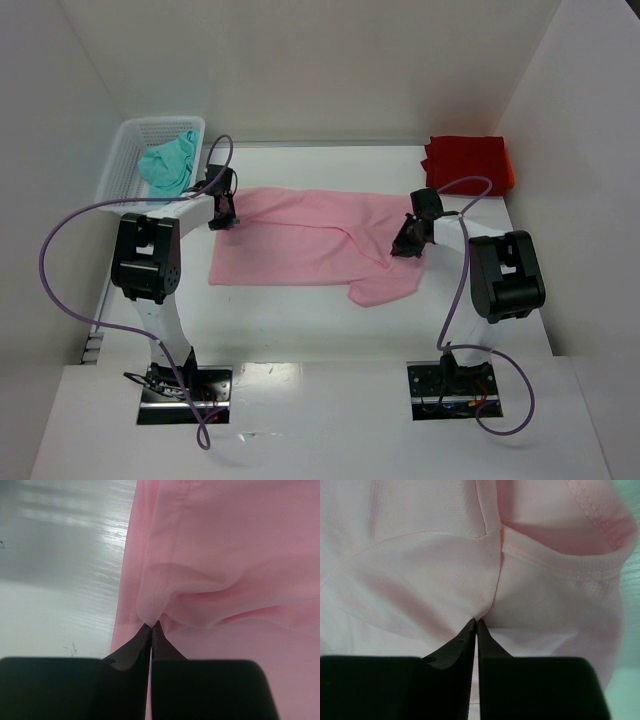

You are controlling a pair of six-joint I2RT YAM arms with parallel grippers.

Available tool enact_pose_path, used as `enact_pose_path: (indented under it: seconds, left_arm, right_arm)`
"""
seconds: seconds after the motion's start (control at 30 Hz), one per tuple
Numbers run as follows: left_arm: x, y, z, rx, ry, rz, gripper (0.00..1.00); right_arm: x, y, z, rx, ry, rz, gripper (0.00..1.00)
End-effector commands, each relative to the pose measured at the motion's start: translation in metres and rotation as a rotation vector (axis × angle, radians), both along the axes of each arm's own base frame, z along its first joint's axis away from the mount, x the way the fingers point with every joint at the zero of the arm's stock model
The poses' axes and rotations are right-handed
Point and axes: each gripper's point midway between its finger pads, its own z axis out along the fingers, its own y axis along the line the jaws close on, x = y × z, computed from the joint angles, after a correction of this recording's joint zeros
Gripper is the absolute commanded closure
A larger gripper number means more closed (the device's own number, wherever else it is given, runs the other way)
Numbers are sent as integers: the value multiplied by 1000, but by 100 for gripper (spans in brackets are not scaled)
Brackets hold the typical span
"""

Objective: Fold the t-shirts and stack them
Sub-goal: Fold the flattened tshirt in 1/3 of the way

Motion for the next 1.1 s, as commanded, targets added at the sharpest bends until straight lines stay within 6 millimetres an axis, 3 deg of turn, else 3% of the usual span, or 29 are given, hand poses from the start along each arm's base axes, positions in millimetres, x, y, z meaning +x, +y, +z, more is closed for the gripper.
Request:
enact_pose_path:
  seconds: [0.0,0.2,0.33,0.53,0.57,0.63,0.73,0.77,0.83,1.0,1.07]
  left_arm:
    - [12,0,8,-3,-36,-5,100]
    - [15,-2,11,-13,-44,-10,100]
    - [20,-2,18,-10,-57,-18,100]
    - [32,-2,57,-11,-144,-13,100]
    - [38,2,71,-8,-178,-12,100]
    - [43,2,82,-10,-204,-12,100]
    - [55,11,100,-7,-250,1,100]
    - [59,11,106,-3,-268,-6,100]
    - [65,15,110,-2,-281,3,100]
    - [85,19,133,7,-350,-2,100]
    - [95,21,133,6,-362,-8,100]
  right_arm:
    - [15,-1,3,-27,-46,-10,96]
    - [18,0,10,-26,-54,-10,100]
    - [32,0,39,-23,-124,-16,100]
    - [61,0,94,-30,-260,-14,100]
    - [65,1,102,-33,-277,-6,100]
    - [68,1,101,-34,-273,-6,100]
    - [86,2,115,-39,-327,-5,100]
    - [86,2,108,-42,-312,-4,100]
    - [102,2,126,-51,-366,-4,100]
    - [125,-5,143,-80,-421,-12,100]
    - [139,-8,151,-84,-451,-16,100]
